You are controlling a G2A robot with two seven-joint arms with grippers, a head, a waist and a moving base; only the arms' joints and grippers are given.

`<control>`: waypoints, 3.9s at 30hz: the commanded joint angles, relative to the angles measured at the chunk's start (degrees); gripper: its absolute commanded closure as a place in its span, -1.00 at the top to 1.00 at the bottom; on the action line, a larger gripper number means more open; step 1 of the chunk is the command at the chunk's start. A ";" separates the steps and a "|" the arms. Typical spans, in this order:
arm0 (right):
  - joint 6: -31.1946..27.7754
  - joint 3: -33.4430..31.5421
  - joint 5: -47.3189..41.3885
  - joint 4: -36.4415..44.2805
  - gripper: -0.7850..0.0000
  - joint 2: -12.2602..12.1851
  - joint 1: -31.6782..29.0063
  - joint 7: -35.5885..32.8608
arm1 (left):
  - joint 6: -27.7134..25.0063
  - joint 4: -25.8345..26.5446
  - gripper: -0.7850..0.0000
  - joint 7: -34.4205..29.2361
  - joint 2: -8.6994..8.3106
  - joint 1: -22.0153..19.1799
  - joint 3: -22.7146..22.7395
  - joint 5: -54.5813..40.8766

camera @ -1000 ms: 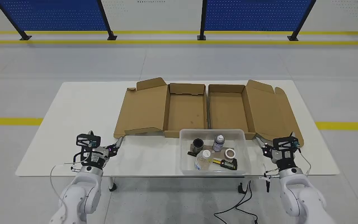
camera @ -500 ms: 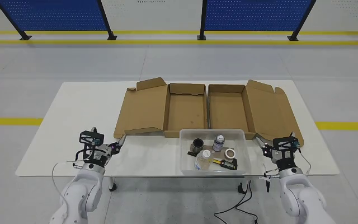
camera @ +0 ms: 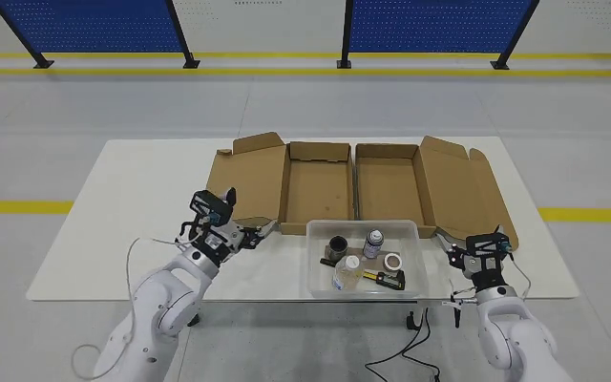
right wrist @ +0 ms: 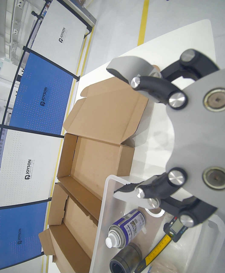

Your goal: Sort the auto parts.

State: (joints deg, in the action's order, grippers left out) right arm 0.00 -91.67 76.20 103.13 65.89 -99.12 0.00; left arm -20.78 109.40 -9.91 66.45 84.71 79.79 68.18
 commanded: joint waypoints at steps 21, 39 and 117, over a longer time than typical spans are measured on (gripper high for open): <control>0.00 0.00 0.00 0.00 1.00 0.00 0.00 0.00 | -3.56 -5.59 1.00 -6.20 2.35 -6.55 -21.04 -2.53; 0.00 0.00 0.00 0.00 1.00 0.00 0.00 0.00 | 0.30 -12.30 0.37 -2.03 4.04 -10.00 -27.47 2.01; 0.00 0.00 0.00 0.00 1.00 0.00 0.00 0.00 | 1.63 -16.41 -0.65 -1.88 7.46 -16.81 -33.22 5.91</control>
State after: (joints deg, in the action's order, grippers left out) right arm 0.00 -91.67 76.20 103.13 65.89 -99.12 0.00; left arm -19.05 92.96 -11.83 73.91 67.89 46.52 73.95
